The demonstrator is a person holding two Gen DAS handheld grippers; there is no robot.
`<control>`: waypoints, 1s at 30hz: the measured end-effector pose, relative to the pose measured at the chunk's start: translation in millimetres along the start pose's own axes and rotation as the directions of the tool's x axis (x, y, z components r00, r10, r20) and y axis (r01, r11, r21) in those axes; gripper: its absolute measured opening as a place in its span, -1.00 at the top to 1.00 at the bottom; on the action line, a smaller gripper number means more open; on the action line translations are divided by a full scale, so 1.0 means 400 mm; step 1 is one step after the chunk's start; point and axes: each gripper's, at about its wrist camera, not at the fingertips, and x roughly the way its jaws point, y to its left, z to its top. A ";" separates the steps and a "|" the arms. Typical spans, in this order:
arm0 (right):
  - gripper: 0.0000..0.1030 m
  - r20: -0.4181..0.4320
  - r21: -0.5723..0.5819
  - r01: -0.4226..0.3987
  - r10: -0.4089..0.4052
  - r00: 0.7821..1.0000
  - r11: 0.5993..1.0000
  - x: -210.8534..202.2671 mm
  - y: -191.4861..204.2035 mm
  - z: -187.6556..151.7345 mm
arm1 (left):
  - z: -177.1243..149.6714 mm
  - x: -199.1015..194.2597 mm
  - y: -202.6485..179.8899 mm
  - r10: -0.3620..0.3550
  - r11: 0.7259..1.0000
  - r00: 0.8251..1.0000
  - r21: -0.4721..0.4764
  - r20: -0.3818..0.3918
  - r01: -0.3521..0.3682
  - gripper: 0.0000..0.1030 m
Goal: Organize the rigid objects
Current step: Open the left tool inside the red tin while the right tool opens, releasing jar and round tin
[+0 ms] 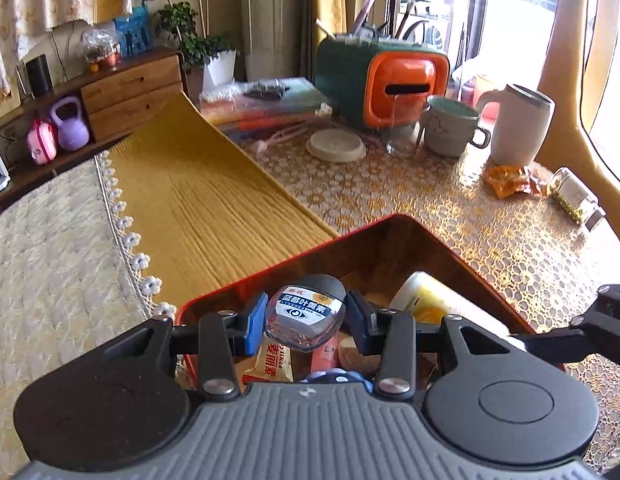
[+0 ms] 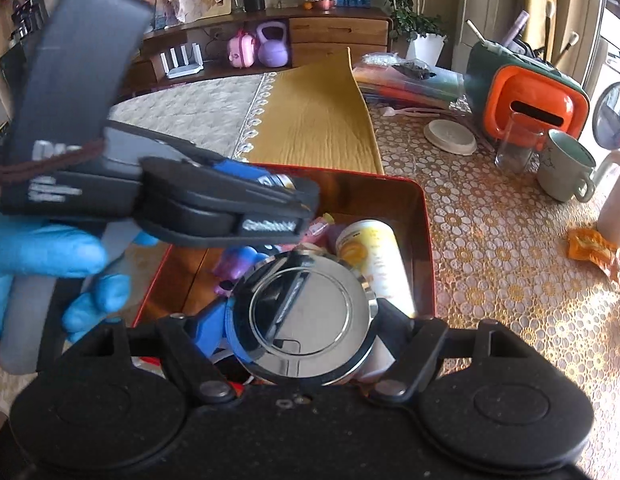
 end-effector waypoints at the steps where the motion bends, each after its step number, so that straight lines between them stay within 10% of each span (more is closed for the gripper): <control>1: -0.48 0.000 -0.003 0.002 -0.002 1.000 1.000 0.000 0.001 0.001 | -0.001 0.006 0.001 -0.002 1.000 1.000 -0.002 -0.006 0.002 0.19; 30: -0.54 0.017 -0.008 0.054 -0.054 0.998 0.998 -0.003 0.013 -0.022 | -0.030 0.004 0.022 -0.014 0.998 0.999 -0.066 -0.037 0.011 -0.07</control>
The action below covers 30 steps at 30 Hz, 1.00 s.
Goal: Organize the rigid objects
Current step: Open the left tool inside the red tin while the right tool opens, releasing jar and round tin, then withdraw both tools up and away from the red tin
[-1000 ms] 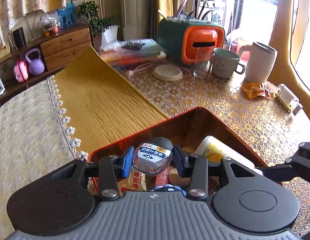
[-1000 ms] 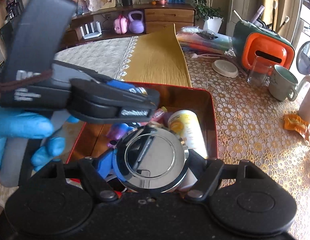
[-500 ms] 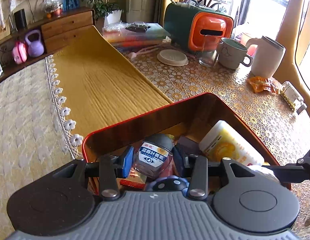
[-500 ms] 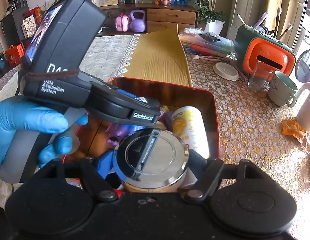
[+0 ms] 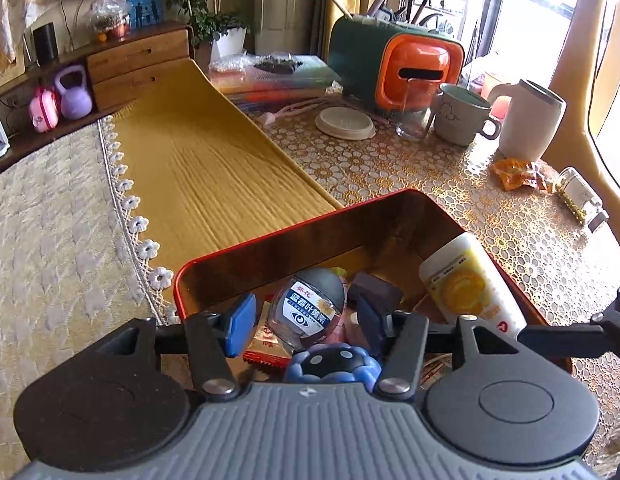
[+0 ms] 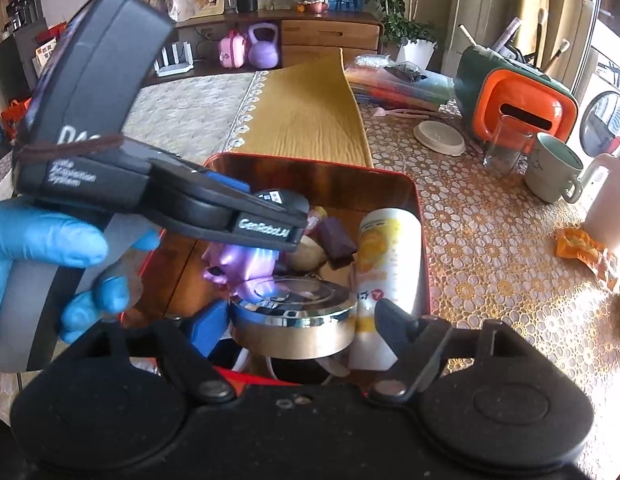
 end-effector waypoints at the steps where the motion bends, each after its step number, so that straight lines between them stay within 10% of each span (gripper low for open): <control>1: -0.54 0.004 0.003 0.002 -0.002 1.000 1.000 -0.004 -0.001 0.000 | -0.001 -0.007 0.000 -0.003 1.000 1.000 0.000 0.003 0.003 -0.08; 30: -0.95 0.222 0.125 -0.038 0.009 0.975 0.991 -0.220 -0.007 -0.069 | -0.122 -0.338 0.017 0.002 1.000 0.991 -0.020 0.132 0.000 -0.56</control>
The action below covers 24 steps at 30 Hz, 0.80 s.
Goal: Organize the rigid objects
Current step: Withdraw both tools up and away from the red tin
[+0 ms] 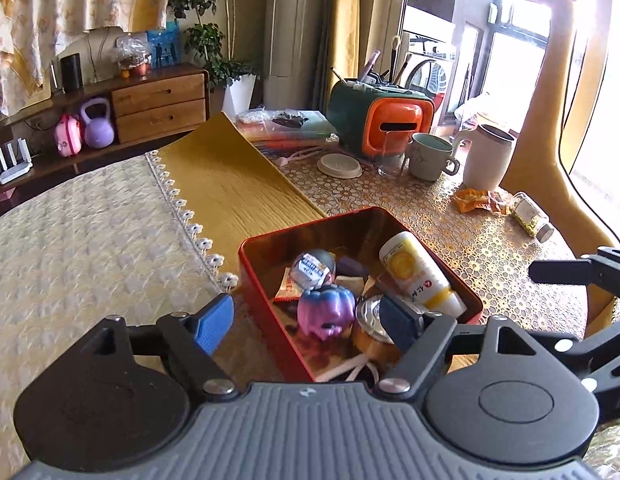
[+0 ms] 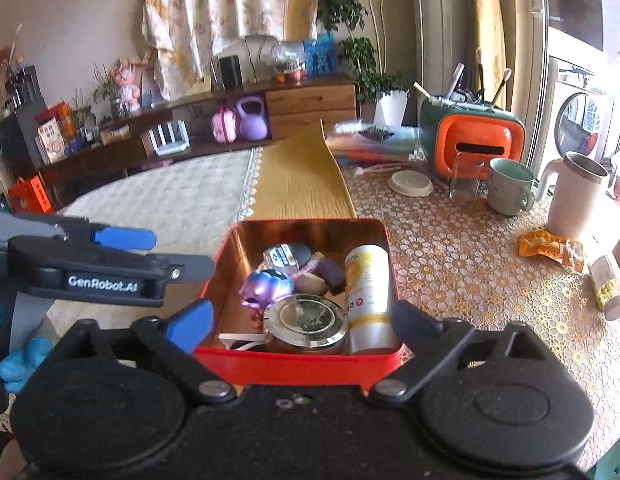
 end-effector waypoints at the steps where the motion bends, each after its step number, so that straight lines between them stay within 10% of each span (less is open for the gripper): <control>1: -0.96 0.011 0.004 -0.003 0.002 1.000 1.000 -0.007 0.001 -0.002 | -0.006 -0.009 0.002 0.000 1.000 1.000 -0.001 0.000 0.000 -0.56; 24: -1.00 0.136 0.054 0.002 -0.009 0.991 0.999 -0.103 0.011 -0.080 | -0.133 -0.127 -0.033 -0.039 0.999 0.999 -0.012 0.021 0.039 -1.00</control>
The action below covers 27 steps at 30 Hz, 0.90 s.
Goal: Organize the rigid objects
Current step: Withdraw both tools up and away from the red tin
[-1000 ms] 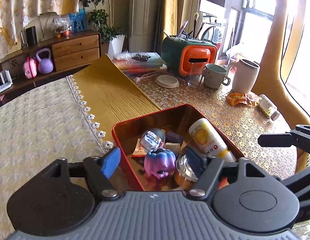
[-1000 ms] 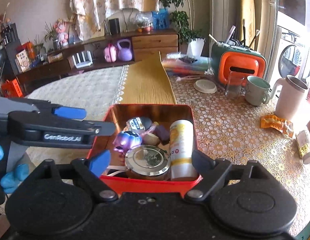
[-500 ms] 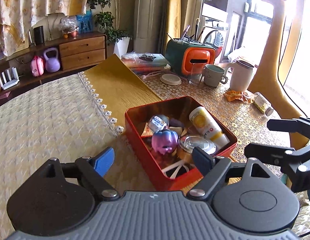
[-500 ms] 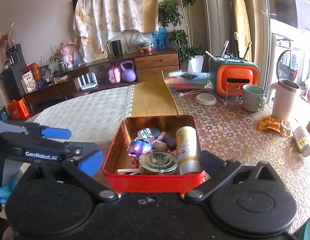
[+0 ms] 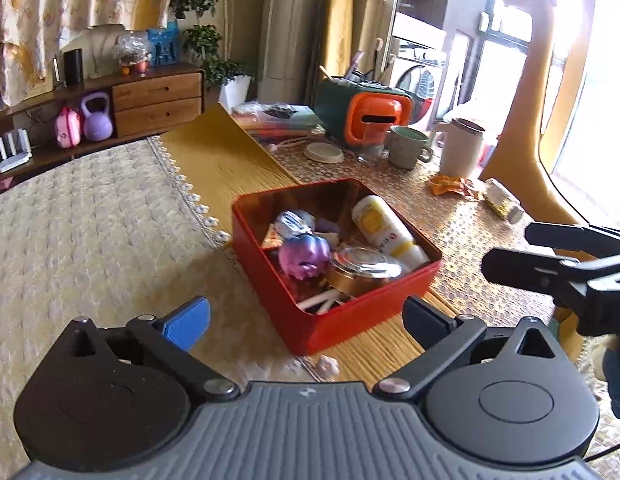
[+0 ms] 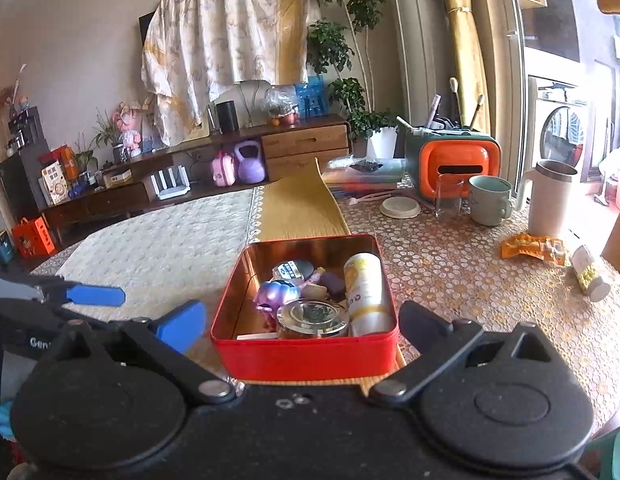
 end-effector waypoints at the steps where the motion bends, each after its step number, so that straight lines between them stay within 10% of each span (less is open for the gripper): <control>1: -1.00 0.001 0.008 0.001 -0.001 1.000 1.000 -0.002 -0.002 -0.002 | -0.004 -0.004 -0.004 -0.001 1.000 1.000 0.003 0.003 0.001 -1.00; 27: -1.00 -0.008 0.113 0.014 -0.014 1.000 0.994 -0.022 -0.035 -0.034 | 0.003 -0.033 -0.033 0.045 0.998 0.997 0.031 0.060 -0.047 -1.00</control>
